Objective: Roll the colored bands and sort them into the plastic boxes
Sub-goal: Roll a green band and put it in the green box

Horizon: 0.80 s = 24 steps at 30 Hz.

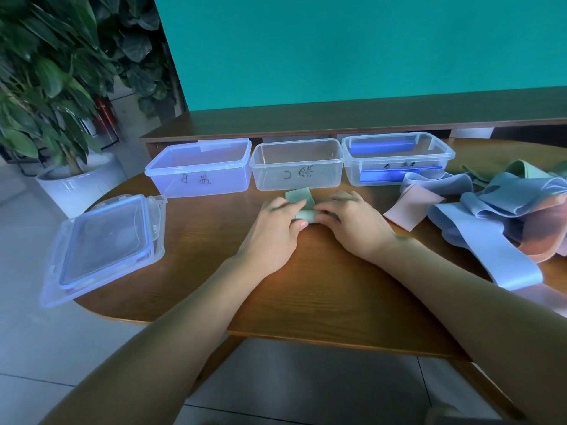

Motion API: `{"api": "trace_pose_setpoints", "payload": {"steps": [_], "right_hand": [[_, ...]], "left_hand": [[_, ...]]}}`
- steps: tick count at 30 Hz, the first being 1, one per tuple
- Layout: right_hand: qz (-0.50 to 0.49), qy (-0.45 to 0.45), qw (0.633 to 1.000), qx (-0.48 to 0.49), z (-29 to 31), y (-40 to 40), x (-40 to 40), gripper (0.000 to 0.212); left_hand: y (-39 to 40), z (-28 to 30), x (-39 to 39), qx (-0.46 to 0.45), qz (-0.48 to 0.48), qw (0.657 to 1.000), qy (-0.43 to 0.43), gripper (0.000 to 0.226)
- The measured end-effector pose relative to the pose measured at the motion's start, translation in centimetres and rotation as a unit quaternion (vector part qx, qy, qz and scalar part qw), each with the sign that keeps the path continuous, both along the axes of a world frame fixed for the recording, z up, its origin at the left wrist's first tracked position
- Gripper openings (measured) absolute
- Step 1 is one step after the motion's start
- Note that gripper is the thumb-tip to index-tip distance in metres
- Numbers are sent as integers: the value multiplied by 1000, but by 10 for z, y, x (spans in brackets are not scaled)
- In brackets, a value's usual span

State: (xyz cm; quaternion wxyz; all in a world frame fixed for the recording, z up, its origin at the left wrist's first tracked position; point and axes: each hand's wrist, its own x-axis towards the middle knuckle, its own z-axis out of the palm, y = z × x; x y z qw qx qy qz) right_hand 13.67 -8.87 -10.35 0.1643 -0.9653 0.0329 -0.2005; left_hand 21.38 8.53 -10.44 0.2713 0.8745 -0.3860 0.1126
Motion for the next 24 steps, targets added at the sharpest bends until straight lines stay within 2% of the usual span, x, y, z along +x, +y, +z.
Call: {"api": "trace_pose_setpoints", "payload": {"steps": [6, 18, 24], "right_hand": [[10, -5, 1000, 1, -1, -2, 4, 35], [42, -27, 999, 1, 0, 1, -10, 33], [64, -27, 998, -6, -2, 5, -30, 33]], "left_hand": [[0, 2, 5, -26, 19, 999, 27, 30], [3, 7, -4, -33, 14, 998, 46, 30], [12, 1, -10, -16, -20, 1000, 16, 27]]}}
